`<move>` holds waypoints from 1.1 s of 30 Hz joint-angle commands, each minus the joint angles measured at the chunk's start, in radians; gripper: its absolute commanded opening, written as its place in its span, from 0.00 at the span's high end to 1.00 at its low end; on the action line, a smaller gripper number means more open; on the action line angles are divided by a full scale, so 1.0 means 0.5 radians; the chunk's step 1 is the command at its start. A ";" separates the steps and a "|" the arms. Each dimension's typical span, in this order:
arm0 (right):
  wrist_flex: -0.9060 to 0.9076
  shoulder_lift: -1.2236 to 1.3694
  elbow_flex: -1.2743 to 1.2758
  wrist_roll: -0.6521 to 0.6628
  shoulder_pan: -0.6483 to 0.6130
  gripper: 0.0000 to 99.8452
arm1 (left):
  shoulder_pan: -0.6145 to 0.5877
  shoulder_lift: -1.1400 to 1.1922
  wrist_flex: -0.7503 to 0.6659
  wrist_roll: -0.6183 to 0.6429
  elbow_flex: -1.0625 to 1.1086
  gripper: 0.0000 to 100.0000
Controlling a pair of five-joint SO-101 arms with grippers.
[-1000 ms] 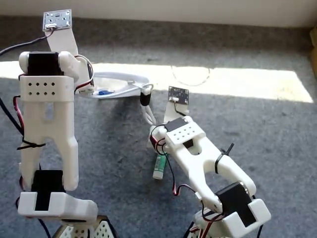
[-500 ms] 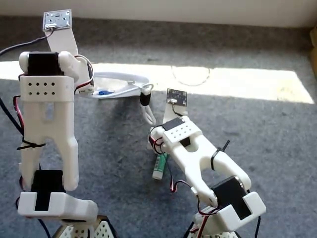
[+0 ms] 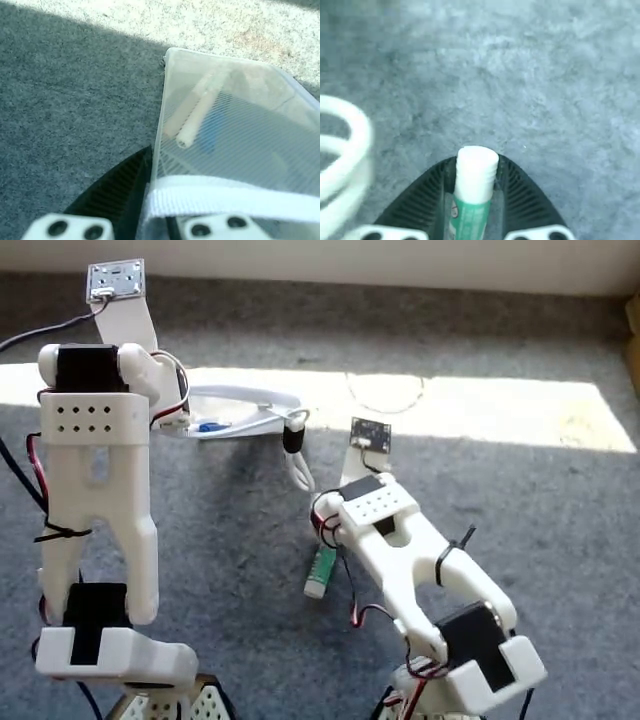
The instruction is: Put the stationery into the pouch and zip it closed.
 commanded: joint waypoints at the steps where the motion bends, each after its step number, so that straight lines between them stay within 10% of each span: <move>1: 0.005 -0.437 0.127 0.196 0.014 0.99 | -0.041 0.014 -0.028 -0.021 0.014 0.99; 17: 0.002 -1.622 0.364 0.359 0.002 0.99 | -0.035 0.014 -0.028 -0.021 0.014 0.99; 33: -0.453 -2.048 0.315 1.203 -0.327 0.99 | -0.032 0.014 -0.028 -0.018 0.014 0.99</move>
